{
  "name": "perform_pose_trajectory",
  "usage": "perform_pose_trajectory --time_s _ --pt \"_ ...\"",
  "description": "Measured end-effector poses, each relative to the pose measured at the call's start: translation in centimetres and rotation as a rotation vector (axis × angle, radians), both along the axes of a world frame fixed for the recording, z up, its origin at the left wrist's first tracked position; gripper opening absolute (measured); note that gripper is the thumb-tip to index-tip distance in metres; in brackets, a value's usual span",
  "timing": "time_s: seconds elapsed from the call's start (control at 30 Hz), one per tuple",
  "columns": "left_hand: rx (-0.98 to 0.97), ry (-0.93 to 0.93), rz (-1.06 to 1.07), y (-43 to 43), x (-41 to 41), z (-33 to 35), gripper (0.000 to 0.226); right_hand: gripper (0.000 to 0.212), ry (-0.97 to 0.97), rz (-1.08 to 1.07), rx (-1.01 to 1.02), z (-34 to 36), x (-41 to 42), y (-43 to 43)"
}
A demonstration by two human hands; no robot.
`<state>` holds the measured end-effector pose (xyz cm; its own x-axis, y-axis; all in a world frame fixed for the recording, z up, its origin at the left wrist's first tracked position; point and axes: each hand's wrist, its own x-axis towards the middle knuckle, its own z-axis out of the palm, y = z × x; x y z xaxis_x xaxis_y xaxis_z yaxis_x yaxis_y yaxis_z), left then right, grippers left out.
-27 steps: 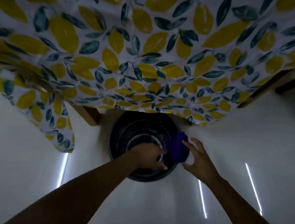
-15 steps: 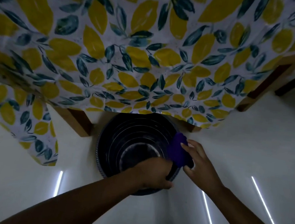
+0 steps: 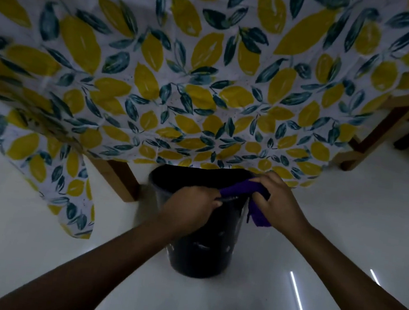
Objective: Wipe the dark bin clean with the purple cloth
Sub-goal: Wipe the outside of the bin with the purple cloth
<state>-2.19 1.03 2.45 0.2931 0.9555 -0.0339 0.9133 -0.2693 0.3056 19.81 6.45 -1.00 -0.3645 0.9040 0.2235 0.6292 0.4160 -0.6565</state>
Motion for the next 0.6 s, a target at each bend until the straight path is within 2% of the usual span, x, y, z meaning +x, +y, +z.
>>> perform_pose_trajectory --time_s 0.17,0.27,0.37,0.43,0.5,0.53,0.6 --pt "-0.052 -0.278 0.082 2.5 -2.0 0.1 0.022 0.011 0.067 -0.128 0.044 1.5 -0.6 0.2" --pt "-0.099 -0.376 0.194 2.8 -1.9 -1.5 0.026 0.016 0.12 -0.19 0.073 2.0 -0.5 -1.1" --pt "-0.164 -0.433 0.252 2.7 -1.2 -2.9 0.028 0.021 0.038 -0.212 0.206 1.7 -0.8 -3.3" --pt "-0.208 -0.437 0.243 2.8 -0.9 -3.8 0.022 0.022 -0.012 -0.16 0.266 0.7 -1.2 -5.0" --pt "-0.25 -0.48 0.239 2.9 -0.7 -4.5 0.018 0.021 -0.01 -0.055 0.204 -1.4 -1.8 -6.9" --pt "-0.26 -0.499 0.241 2.9 -0.5 -4.8 0.019 0.026 -0.015 0.004 0.128 -2.5 -2.1 -7.8" --pt "-0.254 -0.531 0.25 2.8 -0.2 -4.9 0.024 0.051 -0.106 0.109 0.013 -4.6 -2.8 -9.1"
